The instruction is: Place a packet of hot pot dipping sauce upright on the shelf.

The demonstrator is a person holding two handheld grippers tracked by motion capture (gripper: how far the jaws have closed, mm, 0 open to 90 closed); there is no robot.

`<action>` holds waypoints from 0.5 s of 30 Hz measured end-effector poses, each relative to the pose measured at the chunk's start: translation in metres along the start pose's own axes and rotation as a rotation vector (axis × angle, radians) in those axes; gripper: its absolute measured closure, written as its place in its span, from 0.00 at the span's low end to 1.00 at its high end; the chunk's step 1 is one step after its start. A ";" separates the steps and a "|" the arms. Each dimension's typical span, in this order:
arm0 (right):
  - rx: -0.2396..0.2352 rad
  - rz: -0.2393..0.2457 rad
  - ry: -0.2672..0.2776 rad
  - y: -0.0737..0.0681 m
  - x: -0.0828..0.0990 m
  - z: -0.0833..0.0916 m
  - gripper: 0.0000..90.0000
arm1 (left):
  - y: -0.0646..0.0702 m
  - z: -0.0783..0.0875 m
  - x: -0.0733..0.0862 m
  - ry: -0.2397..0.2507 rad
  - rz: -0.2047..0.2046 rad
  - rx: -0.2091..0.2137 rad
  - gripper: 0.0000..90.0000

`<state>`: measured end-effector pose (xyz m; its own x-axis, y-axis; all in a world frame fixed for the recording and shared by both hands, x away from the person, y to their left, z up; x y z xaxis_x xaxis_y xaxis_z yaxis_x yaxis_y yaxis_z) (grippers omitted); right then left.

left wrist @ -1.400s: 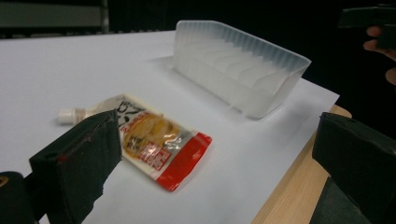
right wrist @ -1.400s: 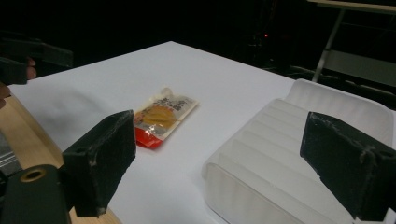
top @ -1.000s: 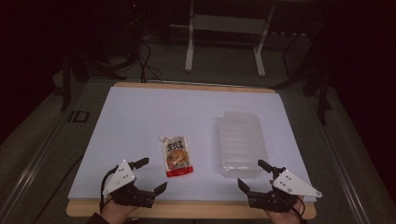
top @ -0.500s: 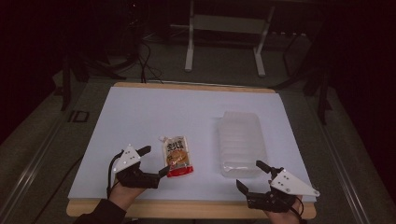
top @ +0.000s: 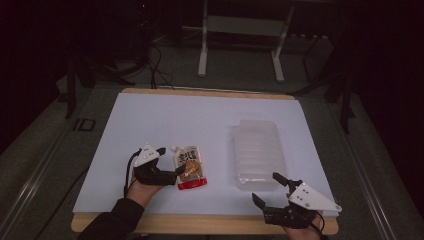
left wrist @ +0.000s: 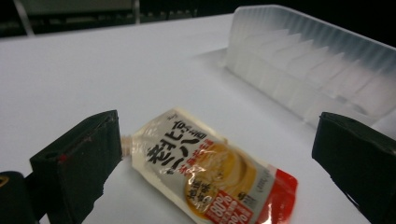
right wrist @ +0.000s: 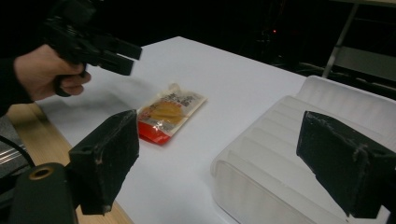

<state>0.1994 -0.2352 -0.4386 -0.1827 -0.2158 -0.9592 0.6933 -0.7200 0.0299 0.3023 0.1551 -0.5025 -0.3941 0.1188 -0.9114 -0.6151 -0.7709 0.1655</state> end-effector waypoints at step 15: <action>-0.012 0.003 -0.021 -0.001 0.001 -0.002 0.14 | -0.024 -0.043 0.016 -0.199 0.055 -0.118 0.19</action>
Point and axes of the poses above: each handheld gripper's, and its own axes: z roughly backward along the jaws, x roughly out of its underside, y roughly to its right, the point moved 1 cm from there along -z, roughly forward along the jaws, and after that the axes turned 2 degrees about y, right-handed, at the moved point
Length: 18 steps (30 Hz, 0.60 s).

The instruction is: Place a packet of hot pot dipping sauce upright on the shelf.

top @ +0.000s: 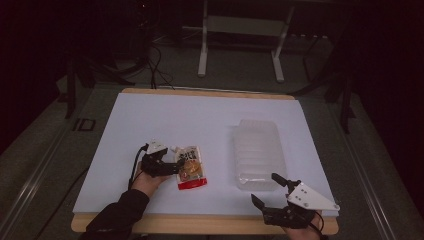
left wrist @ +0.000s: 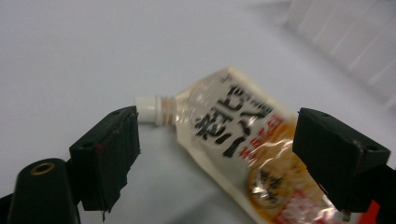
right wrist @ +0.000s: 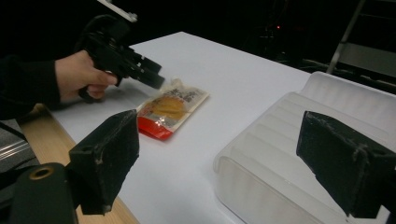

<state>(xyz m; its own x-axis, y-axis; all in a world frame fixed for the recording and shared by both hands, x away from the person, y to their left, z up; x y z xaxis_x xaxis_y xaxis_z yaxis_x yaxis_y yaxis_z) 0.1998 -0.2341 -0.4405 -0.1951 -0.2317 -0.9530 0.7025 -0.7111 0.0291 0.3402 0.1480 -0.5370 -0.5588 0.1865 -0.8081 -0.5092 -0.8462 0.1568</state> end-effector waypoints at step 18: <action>-0.003 0.004 -0.016 -0.001 0.001 -0.003 0.15 | 0.010 -0.020 0.000 -0.079 0.014 -0.069 0.42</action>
Point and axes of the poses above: each handheld gripper's, and its own axes: z roughly backward along the jaws, x roughly out of its underside, y roughly to its right, the point moved 1 cm from there along -z, roughly forward along the jaws, and after that the axes turned 2 degrees about y, right-handed, at the moved point
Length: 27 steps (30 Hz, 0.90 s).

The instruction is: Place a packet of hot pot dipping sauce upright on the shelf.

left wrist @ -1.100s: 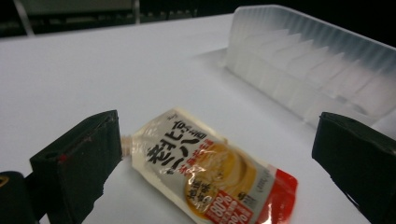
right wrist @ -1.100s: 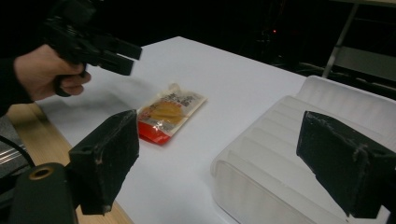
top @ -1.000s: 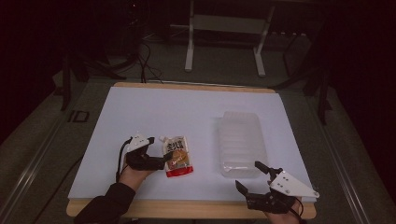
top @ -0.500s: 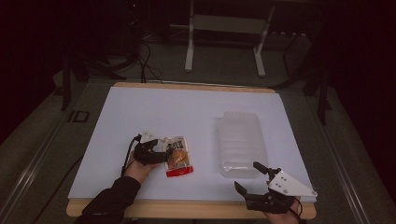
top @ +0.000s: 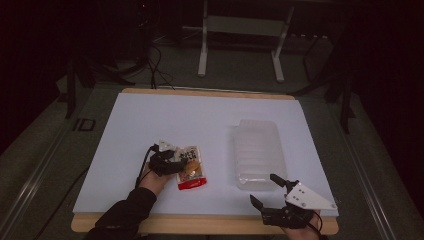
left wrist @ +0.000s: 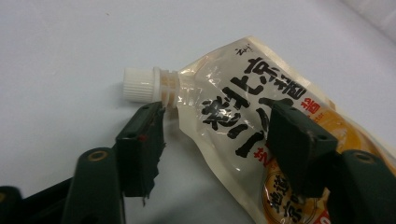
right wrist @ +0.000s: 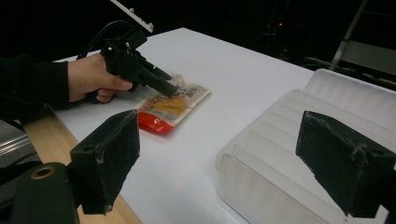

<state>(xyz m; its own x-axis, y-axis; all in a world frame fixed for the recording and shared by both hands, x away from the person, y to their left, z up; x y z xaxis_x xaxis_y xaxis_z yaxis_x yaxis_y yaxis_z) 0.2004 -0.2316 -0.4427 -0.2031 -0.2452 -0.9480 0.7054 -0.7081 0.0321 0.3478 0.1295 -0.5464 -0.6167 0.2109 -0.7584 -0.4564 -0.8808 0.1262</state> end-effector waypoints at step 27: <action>-0.005 0.014 -0.012 0.000 0.001 -0.002 0.16 | 0.024 0.000 -0.002 -0.021 -0.135 -0.076 0.95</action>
Point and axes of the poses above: each handheld gripper's, and its own axes: z roughly backward along the jaws, x roughly out of its underside, y roughly to its right, the point moved 1 cm from there along -z, roughly forward along the jaws, and after that the axes turned 2 degrees about y, right-handed, at the moved point
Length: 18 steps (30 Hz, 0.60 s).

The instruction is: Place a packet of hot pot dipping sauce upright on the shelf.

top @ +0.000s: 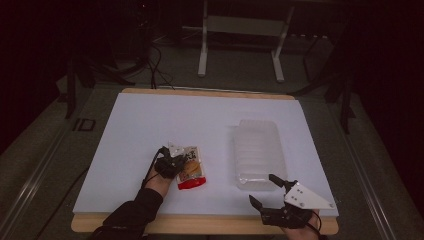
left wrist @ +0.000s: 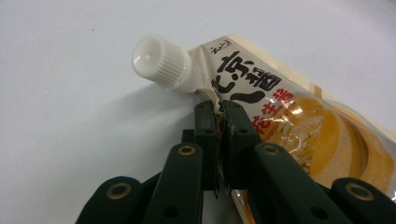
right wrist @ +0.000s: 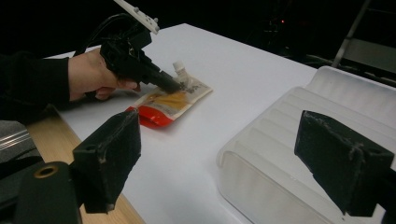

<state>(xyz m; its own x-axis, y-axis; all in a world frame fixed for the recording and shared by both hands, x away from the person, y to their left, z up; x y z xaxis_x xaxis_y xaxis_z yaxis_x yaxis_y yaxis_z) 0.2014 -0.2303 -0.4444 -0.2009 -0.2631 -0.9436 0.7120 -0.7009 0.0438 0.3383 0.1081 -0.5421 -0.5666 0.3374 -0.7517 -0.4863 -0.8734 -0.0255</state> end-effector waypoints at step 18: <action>-0.010 -0.037 -0.012 0.003 0.000 0.000 0.19 | 0.003 0.029 -0.016 0.138 0.005 0.108 0.98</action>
<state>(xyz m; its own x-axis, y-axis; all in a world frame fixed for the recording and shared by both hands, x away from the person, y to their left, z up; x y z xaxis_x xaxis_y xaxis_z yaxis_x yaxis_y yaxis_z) 0.2035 -0.2329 -0.4438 -0.2349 -0.2451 -0.9406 0.7109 -0.7032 0.0057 0.3266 0.1100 -0.5113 -0.4760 0.2754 -0.8352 -0.5564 -0.8298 0.0435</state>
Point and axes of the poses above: each handheld gripper's, and its own axes: z roughly backward along the jaws, x roughly out of its underside, y roughly to its right, the point moved 1 cm from there along -z, roughly forward along the jaws, and after that the axes turned 2 degrees about y, right-handed, at the moved point
